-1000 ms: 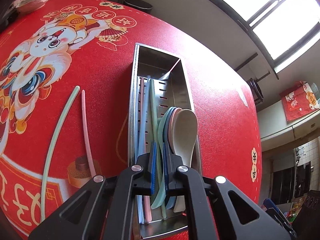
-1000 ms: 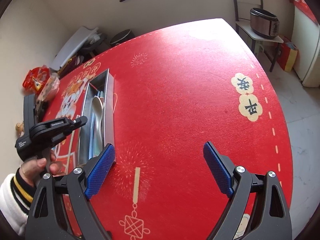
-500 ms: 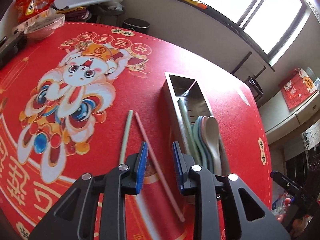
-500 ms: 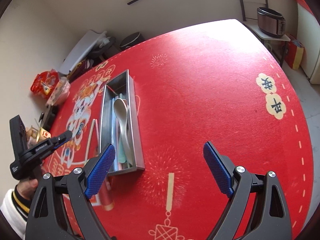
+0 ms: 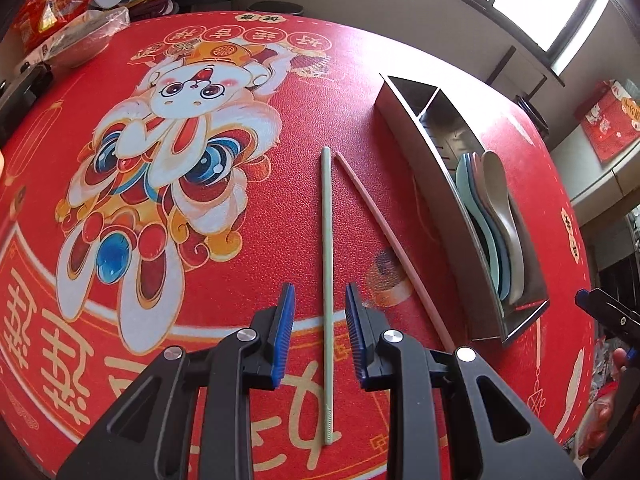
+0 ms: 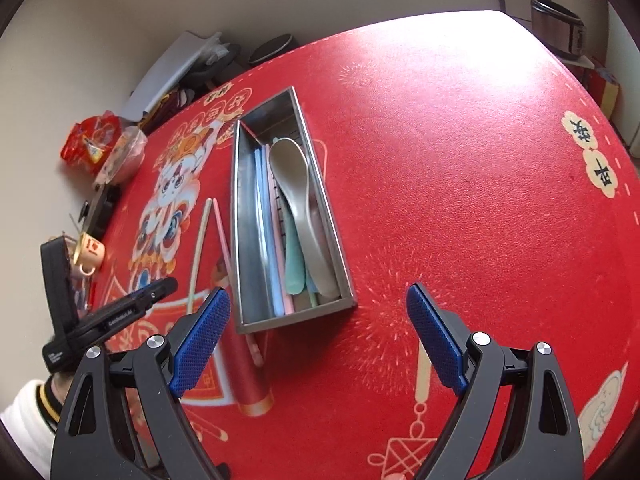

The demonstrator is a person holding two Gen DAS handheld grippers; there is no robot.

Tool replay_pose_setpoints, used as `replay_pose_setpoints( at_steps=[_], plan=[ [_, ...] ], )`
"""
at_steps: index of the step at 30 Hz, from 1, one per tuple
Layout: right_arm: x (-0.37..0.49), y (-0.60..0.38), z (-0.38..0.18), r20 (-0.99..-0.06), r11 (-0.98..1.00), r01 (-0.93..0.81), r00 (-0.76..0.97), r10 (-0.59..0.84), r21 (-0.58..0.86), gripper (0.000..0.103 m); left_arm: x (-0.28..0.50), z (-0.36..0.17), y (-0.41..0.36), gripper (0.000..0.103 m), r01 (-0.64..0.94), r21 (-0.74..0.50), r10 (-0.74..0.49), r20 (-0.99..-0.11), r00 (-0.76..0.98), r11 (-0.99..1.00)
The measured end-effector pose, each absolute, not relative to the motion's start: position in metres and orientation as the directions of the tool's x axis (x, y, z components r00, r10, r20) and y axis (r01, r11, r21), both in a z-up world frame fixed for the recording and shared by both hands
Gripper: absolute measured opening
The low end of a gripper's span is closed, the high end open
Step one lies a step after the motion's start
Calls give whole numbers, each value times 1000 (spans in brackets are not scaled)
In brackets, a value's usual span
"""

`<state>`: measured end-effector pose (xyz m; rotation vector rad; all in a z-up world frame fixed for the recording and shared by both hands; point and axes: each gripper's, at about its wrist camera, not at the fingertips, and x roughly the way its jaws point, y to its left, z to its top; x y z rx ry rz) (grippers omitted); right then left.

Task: Organize utensils
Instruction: 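Move the left gripper to the pale green chopstick and grasp it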

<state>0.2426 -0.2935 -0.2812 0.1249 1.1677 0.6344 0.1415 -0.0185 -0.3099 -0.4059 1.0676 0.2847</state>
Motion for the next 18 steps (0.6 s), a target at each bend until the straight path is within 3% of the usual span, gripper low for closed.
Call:
replay_pose_setpoints(
  at_steps=[18],
  plan=[
    [232, -301, -281, -861, 900, -286, 301, 411, 330, 87, 167, -331, -32, 25, -271, -33, 91, -897, 432, 962]
  ],
)
